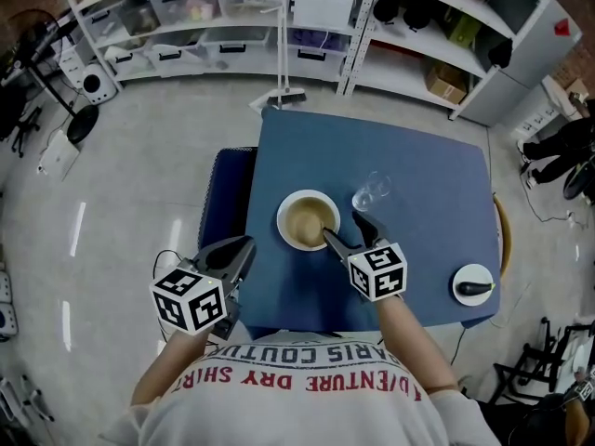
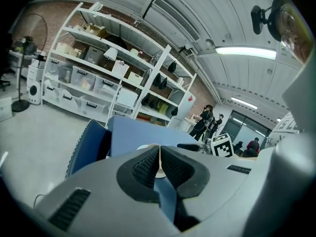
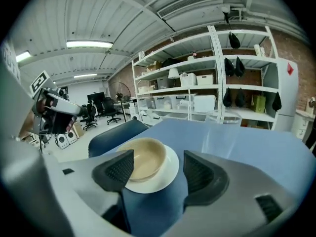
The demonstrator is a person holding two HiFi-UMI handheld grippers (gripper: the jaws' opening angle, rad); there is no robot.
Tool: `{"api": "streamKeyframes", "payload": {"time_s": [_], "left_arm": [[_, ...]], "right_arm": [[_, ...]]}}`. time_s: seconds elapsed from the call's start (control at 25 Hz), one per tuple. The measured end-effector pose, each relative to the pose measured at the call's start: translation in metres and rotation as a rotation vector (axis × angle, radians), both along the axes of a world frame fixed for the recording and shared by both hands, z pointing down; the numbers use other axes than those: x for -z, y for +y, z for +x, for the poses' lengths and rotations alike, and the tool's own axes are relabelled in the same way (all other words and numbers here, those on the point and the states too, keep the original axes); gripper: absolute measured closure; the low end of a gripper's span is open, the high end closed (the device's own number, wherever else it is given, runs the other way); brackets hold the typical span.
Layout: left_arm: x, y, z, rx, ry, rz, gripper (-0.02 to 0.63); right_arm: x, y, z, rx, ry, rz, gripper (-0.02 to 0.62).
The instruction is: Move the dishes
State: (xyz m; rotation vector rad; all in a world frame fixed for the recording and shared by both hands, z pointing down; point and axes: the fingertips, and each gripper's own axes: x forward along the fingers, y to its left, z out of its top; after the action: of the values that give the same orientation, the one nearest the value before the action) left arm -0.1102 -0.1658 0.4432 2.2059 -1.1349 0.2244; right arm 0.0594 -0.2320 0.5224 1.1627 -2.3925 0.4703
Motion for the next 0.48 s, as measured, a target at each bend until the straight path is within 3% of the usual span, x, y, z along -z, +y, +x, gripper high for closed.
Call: {"api": "streamKeyframes", "payload": {"time_s": [0.2,0.48], "left_arm": [[-0.005,0.005,-0.006,0.006,-0.001,-0.009,0.571],[-0.008,0.001,-0.016,0.026,0.001,-0.017,0.571]], "right_arm": [[-0.021,0.005,-0.007,-0.03,-0.04,-0.113,0.293],[-0.037,0.01,-0.016,-0.11,-0.185,-0.313,0.299]]}}
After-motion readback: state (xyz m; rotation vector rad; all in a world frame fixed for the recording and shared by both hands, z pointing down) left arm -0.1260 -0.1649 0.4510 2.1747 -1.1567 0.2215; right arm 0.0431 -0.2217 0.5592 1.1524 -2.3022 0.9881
